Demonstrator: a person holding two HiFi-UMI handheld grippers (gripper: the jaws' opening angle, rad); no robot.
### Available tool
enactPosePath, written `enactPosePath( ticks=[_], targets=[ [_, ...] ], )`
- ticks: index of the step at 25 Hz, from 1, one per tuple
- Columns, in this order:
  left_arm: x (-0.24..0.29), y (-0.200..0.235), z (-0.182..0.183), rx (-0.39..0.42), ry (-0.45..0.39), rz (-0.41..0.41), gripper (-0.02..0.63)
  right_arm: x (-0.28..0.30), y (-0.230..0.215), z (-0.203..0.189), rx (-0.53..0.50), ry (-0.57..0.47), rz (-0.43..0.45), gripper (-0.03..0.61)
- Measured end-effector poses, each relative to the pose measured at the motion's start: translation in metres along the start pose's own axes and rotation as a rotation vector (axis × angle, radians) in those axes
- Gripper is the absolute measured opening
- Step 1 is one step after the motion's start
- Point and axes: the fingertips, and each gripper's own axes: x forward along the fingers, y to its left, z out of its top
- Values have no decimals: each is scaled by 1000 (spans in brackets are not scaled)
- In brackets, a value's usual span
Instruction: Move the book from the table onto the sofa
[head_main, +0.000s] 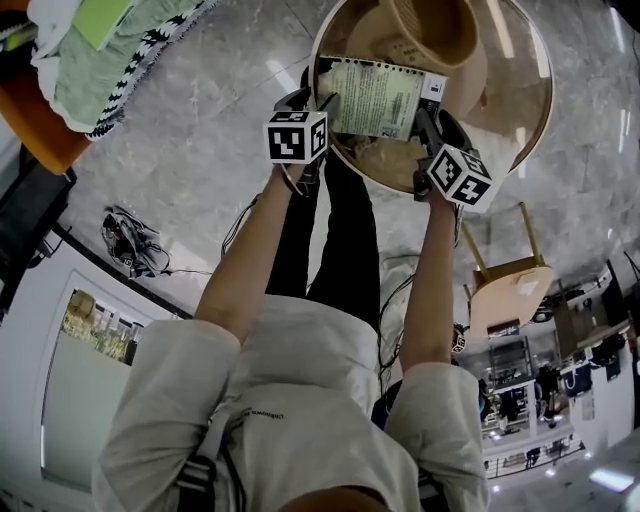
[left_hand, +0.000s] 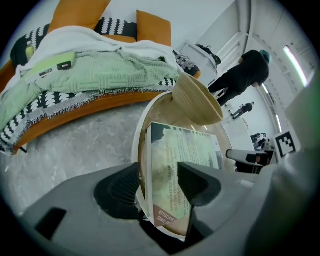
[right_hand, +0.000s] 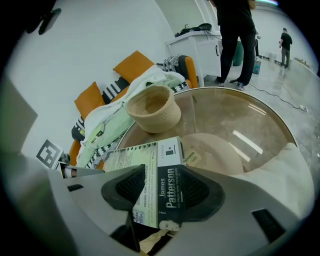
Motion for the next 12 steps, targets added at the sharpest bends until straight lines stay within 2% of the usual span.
enactPosePath(
  ticks=[5,12],
  targets=[
    [7,0,3,3,20,-30,238,11,-2,-6,27,31,26,210],
    [15,-10,1,49,78,-87,238,11,-5,-8,-11,44,-23,210]
  ],
)
